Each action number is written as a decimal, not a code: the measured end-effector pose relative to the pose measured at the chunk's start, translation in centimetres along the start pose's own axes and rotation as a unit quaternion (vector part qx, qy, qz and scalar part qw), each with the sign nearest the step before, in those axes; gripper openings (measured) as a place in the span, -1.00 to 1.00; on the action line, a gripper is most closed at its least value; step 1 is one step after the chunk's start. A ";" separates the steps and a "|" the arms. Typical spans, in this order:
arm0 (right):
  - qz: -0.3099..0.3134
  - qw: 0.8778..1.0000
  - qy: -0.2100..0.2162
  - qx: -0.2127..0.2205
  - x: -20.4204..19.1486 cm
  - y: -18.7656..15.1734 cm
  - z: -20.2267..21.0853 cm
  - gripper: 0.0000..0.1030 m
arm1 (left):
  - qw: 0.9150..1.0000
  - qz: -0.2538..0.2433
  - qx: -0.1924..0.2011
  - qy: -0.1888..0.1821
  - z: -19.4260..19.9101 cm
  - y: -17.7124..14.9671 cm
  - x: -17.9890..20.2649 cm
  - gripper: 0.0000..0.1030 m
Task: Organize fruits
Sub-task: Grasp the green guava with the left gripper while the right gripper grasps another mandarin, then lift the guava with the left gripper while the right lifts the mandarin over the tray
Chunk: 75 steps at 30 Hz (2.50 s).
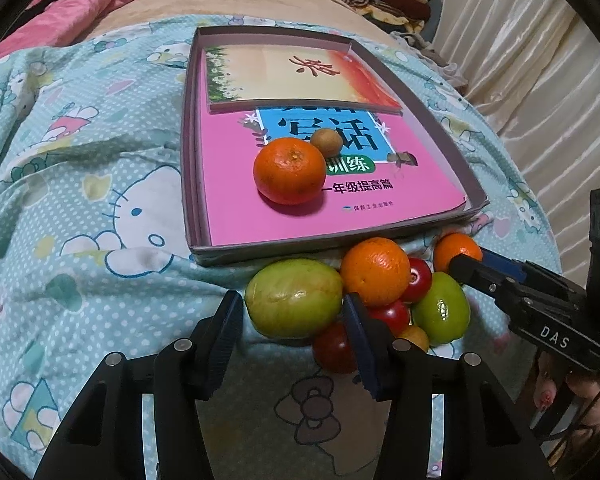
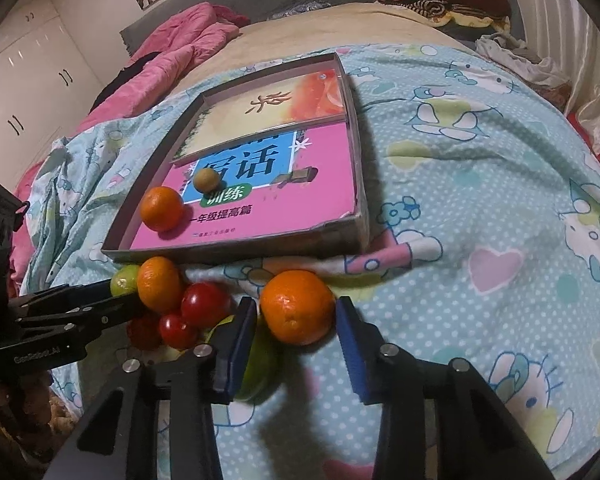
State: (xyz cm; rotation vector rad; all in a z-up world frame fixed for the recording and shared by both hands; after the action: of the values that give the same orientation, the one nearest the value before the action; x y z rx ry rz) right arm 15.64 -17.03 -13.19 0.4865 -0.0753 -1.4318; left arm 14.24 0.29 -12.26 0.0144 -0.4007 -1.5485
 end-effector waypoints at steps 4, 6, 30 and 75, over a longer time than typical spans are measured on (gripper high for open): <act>-0.007 1.000 0.010 -0.007 0.2 0.2 -0.5 -0.22 | 1.000 -0.001 -0.005 0.000 -0.4 0.1 0.0 0.05; -0.005 1.000 0.009 -0.008 0.1 0.3 -0.6 -0.22 | 1.000 -0.003 -0.007 0.003 -0.6 0.2 0.1 0.05; 0.019 1.000 0.010 -0.006 -0.5 0.7 -0.8 -0.26 | 1.000 -0.015 0.004 0.015 -1.0 0.5 0.5 0.00; 0.095 0.987 0.029 0.126 -3.9 2.4 5.4 -0.26 | 0.994 -0.013 0.110 -0.002 6.6 1.3 2.5 0.00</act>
State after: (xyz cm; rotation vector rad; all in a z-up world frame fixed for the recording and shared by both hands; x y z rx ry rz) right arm 15.40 -14.70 -6.51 0.7106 -0.2519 -1.2257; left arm 13.69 -0.52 -5.18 0.1886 -0.5747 -1.5246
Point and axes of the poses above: each gripper's, at about its wrist camera, not at the fingertips, and z roughly against the way its jaws point, x to its right, y to its top, the point moved 7 cm from there along -z, roughly the way its jaws point, and after that the axes turned 10 degrees about -x, right-handed, at the moved point
